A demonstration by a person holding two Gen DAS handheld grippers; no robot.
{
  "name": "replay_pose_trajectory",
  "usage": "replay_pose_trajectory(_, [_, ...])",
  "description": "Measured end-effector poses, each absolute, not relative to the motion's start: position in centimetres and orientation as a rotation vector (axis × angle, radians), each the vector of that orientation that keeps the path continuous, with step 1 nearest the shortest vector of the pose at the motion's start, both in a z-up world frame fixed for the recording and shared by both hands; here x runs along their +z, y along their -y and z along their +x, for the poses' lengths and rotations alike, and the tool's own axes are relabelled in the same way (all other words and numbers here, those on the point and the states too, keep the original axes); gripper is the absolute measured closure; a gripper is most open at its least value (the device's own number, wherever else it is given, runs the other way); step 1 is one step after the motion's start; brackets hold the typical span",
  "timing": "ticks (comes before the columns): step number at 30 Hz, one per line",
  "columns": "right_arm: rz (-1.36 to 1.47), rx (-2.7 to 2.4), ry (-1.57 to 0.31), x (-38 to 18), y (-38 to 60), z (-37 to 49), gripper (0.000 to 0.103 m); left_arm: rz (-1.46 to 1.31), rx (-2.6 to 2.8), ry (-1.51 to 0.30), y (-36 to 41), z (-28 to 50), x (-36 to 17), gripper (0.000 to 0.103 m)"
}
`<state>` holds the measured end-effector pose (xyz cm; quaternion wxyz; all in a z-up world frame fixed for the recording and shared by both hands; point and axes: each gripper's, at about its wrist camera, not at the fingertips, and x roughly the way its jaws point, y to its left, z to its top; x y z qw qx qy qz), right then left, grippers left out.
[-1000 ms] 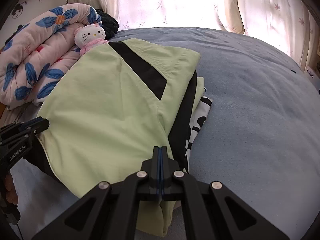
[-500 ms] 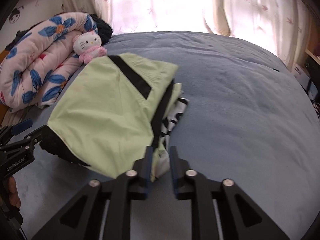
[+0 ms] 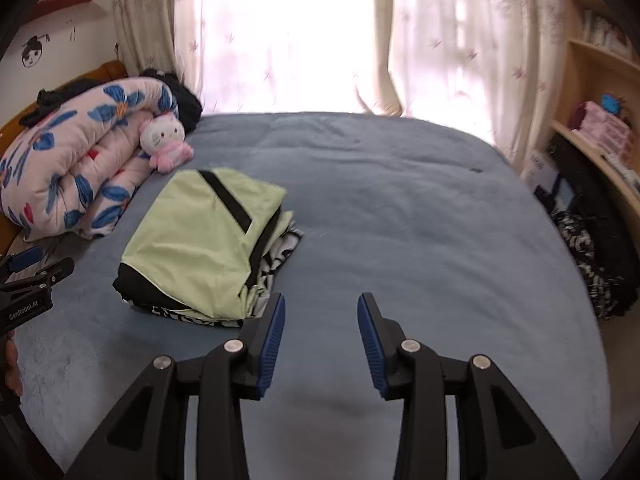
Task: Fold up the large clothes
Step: 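Open both tools and release the bundle on the stack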
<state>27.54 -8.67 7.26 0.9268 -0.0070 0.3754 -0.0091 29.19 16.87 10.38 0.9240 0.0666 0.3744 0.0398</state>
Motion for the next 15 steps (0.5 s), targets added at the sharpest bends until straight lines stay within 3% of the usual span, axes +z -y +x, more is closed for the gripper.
replay_pose_trajectory(7, [-0.053,-0.073,-0.661,12.0,11.4,20.1,0.042,0.144,0.067,-0.710,-15.7,23.1,14.0,0.021])
replay_pose_trajectory(15, [-0.006,-0.056,-0.681,10.2,13.2,13.9,0.041,0.122,0.005,-0.719,-13.2,16.6,13.1,0.020])
